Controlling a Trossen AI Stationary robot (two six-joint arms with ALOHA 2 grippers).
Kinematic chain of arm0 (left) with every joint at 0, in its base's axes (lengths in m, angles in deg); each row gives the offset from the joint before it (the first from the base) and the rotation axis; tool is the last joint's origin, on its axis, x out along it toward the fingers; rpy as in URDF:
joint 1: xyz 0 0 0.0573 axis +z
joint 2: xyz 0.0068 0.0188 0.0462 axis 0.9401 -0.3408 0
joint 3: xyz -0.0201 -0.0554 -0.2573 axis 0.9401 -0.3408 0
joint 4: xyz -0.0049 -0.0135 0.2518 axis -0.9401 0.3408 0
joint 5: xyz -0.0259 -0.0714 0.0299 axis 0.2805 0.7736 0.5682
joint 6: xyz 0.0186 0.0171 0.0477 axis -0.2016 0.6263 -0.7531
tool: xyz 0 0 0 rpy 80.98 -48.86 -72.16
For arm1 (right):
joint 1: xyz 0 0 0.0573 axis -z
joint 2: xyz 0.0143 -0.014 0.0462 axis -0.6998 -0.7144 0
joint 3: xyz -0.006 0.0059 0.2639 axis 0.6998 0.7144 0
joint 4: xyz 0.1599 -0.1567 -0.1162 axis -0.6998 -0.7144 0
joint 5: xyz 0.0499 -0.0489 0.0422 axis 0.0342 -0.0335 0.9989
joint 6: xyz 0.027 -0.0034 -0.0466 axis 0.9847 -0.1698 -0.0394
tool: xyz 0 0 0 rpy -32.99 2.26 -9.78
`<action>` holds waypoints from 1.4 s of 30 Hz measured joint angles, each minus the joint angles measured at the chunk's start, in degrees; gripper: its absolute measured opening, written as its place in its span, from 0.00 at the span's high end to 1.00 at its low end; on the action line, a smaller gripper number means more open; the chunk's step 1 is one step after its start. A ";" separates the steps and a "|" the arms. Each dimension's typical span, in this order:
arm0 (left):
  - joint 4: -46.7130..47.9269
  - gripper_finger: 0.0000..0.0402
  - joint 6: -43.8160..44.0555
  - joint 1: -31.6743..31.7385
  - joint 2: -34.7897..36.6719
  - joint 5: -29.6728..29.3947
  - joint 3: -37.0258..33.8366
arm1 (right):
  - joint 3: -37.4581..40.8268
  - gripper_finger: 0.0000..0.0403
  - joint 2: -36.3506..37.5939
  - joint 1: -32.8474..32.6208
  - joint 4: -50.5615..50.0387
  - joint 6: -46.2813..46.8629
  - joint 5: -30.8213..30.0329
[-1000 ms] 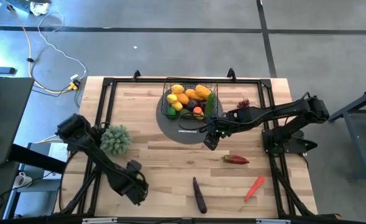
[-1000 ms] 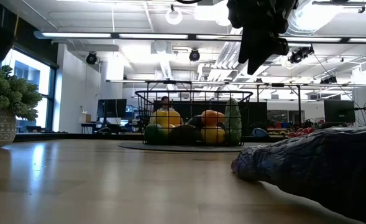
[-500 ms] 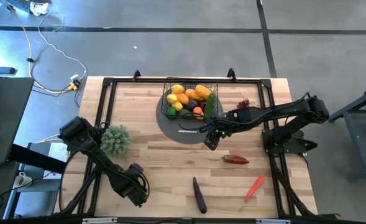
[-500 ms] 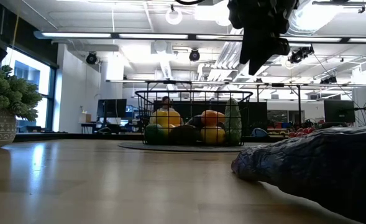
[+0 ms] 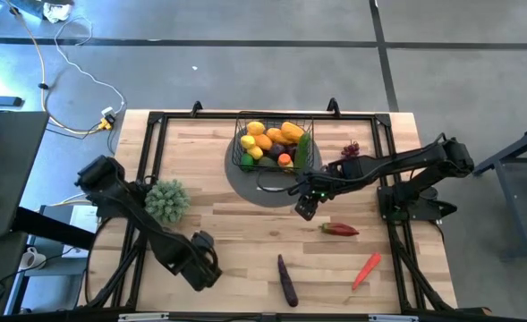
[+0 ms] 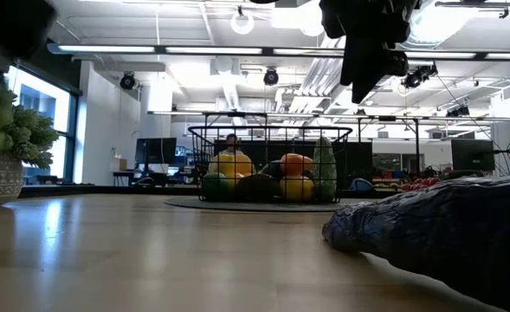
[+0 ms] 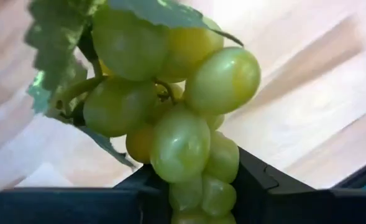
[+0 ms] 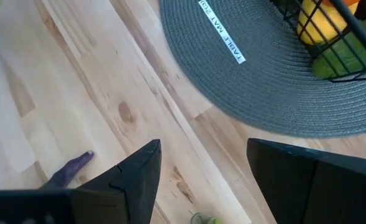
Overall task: Build produce basket
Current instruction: Put the green grapes into the wire basket
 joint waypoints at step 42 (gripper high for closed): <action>-29.36 0.77 -63.22 50.72 11.36 -6.18 0.04 | -0.07 0.45 7.08 18.08 4.05 6.14 -1.29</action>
